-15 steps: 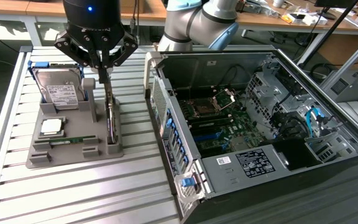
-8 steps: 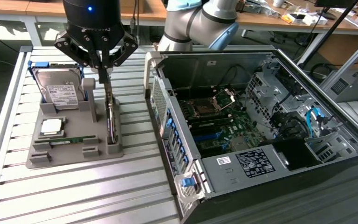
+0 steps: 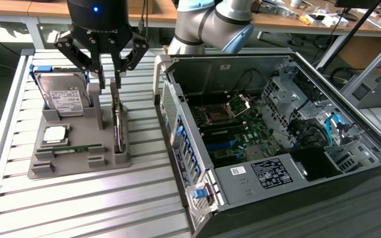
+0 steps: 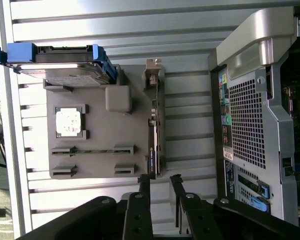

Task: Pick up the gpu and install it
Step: 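Pick up the gpu and move the gpu toward the slot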

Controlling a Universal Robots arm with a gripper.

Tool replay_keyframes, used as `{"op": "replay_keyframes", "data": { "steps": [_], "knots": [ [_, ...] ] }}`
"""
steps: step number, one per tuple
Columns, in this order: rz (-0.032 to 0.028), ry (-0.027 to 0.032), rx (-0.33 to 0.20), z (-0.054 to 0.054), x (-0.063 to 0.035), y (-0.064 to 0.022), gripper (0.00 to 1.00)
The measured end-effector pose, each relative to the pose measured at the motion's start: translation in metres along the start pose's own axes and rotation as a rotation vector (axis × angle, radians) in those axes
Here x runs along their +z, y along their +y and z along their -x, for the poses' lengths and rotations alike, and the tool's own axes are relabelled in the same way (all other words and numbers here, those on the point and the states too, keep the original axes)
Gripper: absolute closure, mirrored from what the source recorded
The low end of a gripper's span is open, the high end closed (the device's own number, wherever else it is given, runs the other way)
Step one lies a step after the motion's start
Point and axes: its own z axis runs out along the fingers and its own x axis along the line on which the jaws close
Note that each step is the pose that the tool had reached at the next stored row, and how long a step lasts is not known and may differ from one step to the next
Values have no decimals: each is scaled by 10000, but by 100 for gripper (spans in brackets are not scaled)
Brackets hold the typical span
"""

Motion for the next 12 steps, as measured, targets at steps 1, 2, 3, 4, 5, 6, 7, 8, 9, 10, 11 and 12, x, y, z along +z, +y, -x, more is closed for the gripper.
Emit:
{"op": "replay_keyframes", "data": {
  "steps": [1, 2, 3, 4, 5, 6, 7, 8, 9, 10, 11, 12],
  "knots": [
    [-1, 1, 0, 0, 0, 0, 65],
    [0, 1, 0, 0, 0, 0, 58],
    [0, 0, 0, 0, 0, 0, 58],
    [0, 0, 0, 0, 0, 0, 46],
    [1, -1, 0, 0, 7, 0, 46],
    [3, 1, 1, -1, 19, -1, 46],
    [3, 1, 0, -1, 22, -1, 46],
    [3, 1, 0, -1, 26, -1, 46],
    [4, 1, 0, -1, 32, -1, 46],
    [5, 2, 0, -1, 36, -1, 46],
    [6, 1, 0, -1, 41, -2, 46],
    [6, 1, 0, -1, 46, -2, 46]
  ]
}}
